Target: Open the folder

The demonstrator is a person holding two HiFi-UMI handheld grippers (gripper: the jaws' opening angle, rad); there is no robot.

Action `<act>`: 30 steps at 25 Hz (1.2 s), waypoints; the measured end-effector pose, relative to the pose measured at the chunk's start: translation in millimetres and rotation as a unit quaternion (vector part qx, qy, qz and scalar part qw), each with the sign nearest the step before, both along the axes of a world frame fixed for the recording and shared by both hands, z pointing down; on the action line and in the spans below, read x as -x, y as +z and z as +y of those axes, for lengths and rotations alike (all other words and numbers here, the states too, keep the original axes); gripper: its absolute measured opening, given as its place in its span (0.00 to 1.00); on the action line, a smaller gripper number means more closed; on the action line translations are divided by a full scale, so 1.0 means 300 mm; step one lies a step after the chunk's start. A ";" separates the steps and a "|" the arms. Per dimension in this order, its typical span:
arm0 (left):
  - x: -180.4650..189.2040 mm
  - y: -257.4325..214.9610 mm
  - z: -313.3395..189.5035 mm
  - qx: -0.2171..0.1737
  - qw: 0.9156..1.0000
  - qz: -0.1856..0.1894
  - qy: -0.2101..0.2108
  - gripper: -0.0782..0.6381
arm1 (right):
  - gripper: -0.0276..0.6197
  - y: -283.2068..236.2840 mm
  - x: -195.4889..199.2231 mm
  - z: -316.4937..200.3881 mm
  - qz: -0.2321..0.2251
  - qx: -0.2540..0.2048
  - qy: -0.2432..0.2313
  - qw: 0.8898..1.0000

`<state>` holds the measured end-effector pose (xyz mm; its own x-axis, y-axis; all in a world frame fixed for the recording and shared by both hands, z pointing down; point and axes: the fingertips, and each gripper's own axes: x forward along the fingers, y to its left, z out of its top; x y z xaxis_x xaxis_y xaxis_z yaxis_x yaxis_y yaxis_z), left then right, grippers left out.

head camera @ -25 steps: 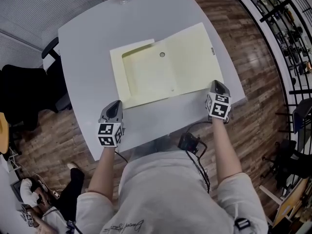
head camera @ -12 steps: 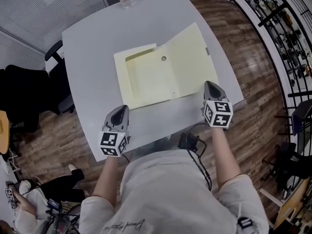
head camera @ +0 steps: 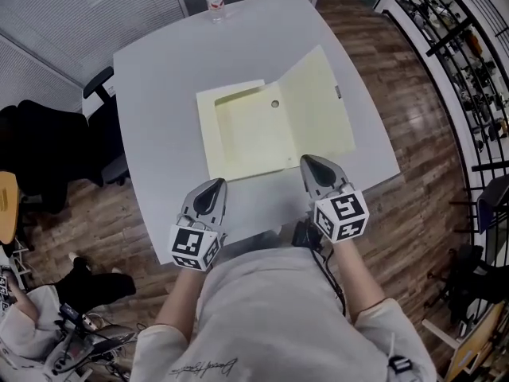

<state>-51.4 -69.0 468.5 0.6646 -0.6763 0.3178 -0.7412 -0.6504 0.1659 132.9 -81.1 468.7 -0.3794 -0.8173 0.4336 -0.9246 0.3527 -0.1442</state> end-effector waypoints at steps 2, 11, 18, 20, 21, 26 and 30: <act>-0.018 -0.022 0.018 -0.003 1.000 0.007 0.004 0.12 | 0.08 -0.006 0.063 0.026 -0.006 -0.003 -0.023 1.000; -0.061 -0.062 0.073 -0.005 1.000 0.009 0.019 0.12 | 0.08 -0.030 0.276 0.086 -0.062 -0.007 -0.078 0.995; -0.054 -0.085 0.076 -0.006 1.000 0.007 0.008 0.12 | 0.08 -0.038 0.339 0.096 -0.072 0.003 -0.098 0.993; -0.052 -0.087 0.075 -0.007 1.000 0.008 0.008 0.12 | 0.08 -0.041 0.342 0.091 -0.072 0.005 -0.100 0.992; -0.050 -0.088 0.074 -0.007 1.000 0.008 0.007 0.12 | 0.08 -0.042 0.343 0.089 -0.072 0.006 -0.099 0.992; -0.037 -0.101 0.061 -0.008 1.000 0.008 0.003 0.12 | 0.08 -0.051 0.350 0.079 -0.075 0.008 -0.097 0.992; -0.042 -0.105 0.056 -0.013 1.000 0.003 0.005 0.12 | 0.08 -0.047 0.354 0.082 -0.074 0.009 -0.101 0.992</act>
<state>-38.9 -52.3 437.1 0.6736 -0.6768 0.2969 -0.7332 -0.6625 0.1534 26.7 -56.5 454.6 -0.5955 -0.7104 0.3751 -0.8033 0.5250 -0.2810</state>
